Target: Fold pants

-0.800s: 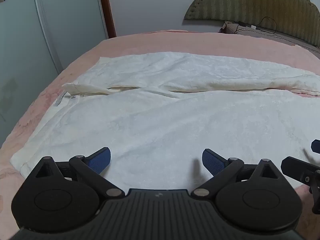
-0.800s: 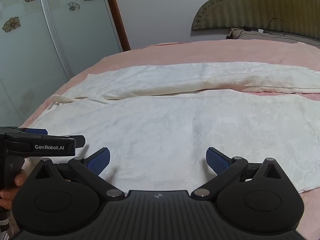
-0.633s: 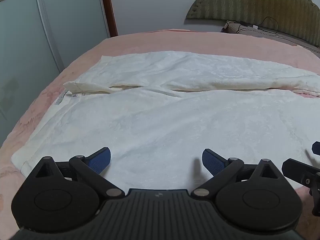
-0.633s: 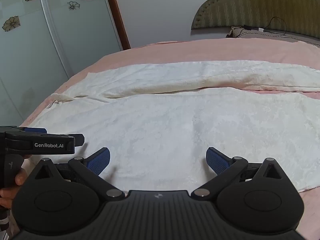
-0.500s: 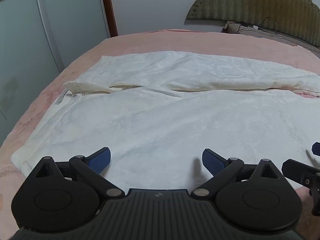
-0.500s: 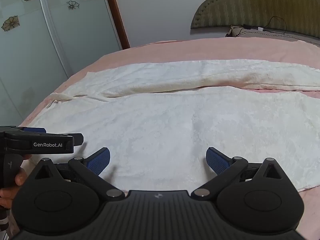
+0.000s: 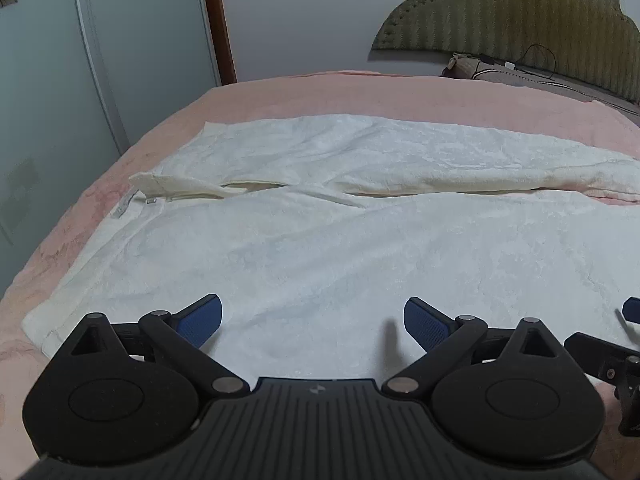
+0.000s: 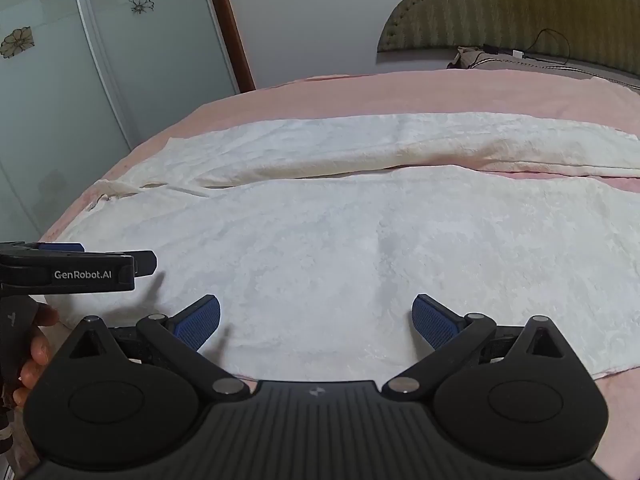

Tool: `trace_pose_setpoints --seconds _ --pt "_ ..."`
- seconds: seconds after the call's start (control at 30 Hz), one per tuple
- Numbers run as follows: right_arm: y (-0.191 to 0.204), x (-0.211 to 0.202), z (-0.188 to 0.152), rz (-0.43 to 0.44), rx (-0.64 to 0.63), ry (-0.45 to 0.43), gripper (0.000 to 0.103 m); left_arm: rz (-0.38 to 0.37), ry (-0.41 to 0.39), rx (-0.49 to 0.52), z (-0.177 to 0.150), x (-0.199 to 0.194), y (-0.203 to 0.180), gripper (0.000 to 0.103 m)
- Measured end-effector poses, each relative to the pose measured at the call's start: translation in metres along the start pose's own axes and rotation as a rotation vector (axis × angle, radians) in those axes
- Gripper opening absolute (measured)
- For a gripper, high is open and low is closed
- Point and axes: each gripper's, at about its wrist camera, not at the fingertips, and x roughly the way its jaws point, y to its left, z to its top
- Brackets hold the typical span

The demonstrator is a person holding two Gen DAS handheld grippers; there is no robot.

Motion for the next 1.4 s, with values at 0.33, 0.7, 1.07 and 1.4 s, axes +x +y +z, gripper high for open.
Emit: trace_pose_setpoints --seconds 0.33,0.7,1.07,1.4 --pt "0.002 0.003 0.000 -0.010 -0.010 0.016 0.103 0.011 0.032 -0.026 -0.001 0.008 0.002 0.099" --pt "0.003 0.003 0.000 -0.013 -0.009 0.021 0.103 0.022 0.055 -0.024 -0.003 0.014 0.002 0.099" --pt "0.001 0.007 0.002 -0.034 0.021 0.038 0.103 0.040 0.070 -0.003 -0.006 0.017 -0.002 0.100" --pt "-0.001 0.008 0.001 -0.058 0.028 0.045 0.103 0.040 0.074 0.000 -0.007 0.018 -0.004 0.101"
